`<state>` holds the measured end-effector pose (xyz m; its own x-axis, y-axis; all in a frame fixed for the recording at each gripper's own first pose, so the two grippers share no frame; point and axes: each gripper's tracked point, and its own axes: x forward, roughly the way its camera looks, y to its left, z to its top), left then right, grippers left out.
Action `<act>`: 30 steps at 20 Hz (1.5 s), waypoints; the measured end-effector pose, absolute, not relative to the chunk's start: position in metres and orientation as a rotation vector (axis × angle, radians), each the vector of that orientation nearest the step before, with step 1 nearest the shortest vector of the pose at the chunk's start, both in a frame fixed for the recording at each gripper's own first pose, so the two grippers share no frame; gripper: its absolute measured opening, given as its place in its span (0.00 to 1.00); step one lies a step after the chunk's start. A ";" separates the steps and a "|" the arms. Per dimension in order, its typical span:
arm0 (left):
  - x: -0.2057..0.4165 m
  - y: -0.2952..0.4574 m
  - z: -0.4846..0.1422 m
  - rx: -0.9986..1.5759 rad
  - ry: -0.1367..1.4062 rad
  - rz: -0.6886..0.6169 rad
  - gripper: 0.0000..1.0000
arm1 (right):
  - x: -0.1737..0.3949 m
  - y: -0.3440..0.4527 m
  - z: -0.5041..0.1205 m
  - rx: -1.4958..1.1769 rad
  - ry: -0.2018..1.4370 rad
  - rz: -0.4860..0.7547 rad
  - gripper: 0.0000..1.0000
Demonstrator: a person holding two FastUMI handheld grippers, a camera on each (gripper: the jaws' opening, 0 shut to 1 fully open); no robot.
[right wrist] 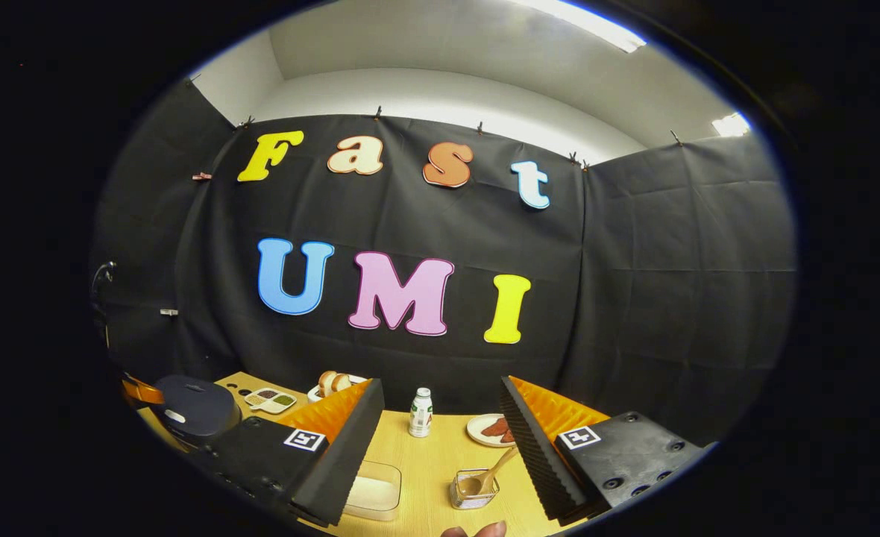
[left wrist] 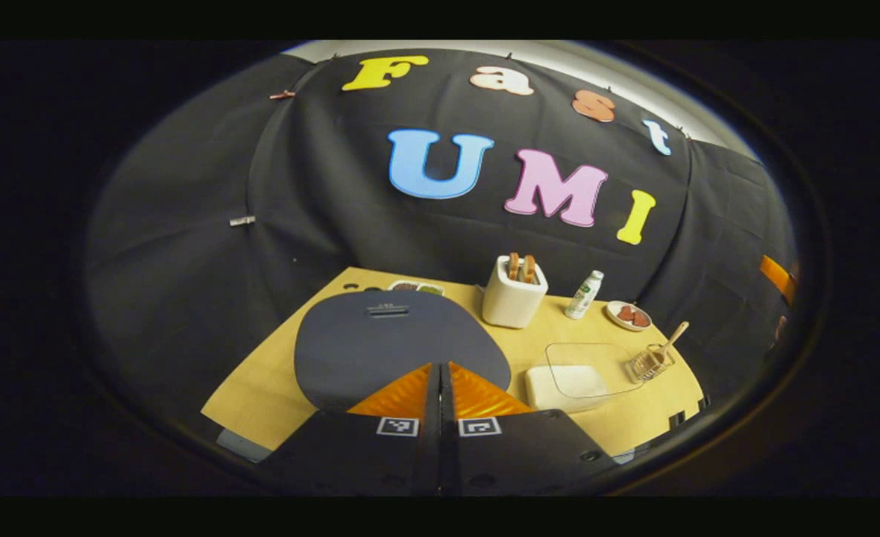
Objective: Close the left gripper, press the button to open the rice cooker; take a wooden spoon from the chopstick holder with the right hand, scoop a spoonful of rice and pour it into the rice cooker, then put the wooden spoon back into the chopstick holder.
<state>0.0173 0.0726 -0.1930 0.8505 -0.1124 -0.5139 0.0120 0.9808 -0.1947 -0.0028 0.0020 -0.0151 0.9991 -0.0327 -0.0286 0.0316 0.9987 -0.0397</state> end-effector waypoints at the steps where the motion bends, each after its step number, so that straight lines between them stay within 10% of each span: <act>1: 0.018 0.073 -0.201 -0.185 0.572 -0.062 0.07 | -0.001 0.000 -0.016 -0.044 0.031 -0.037 0.97; 19: 0.020 0.068 -0.231 -0.119 0.684 -0.049 0.06 | 0.000 -0.006 -0.019 -0.062 0.042 -0.047 0.97; 30: 0.048 0.084 -0.137 -0.127 0.427 -0.012 0.06 | -0.011 -0.015 -0.016 -0.049 0.038 -0.070 0.97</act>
<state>0.0478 0.0836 -0.1369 0.9103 -0.0384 -0.4121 -0.0150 0.9920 -0.1257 -0.0107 -0.0152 -0.0159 0.9969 -0.0707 -0.0359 0.0689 0.9964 -0.0501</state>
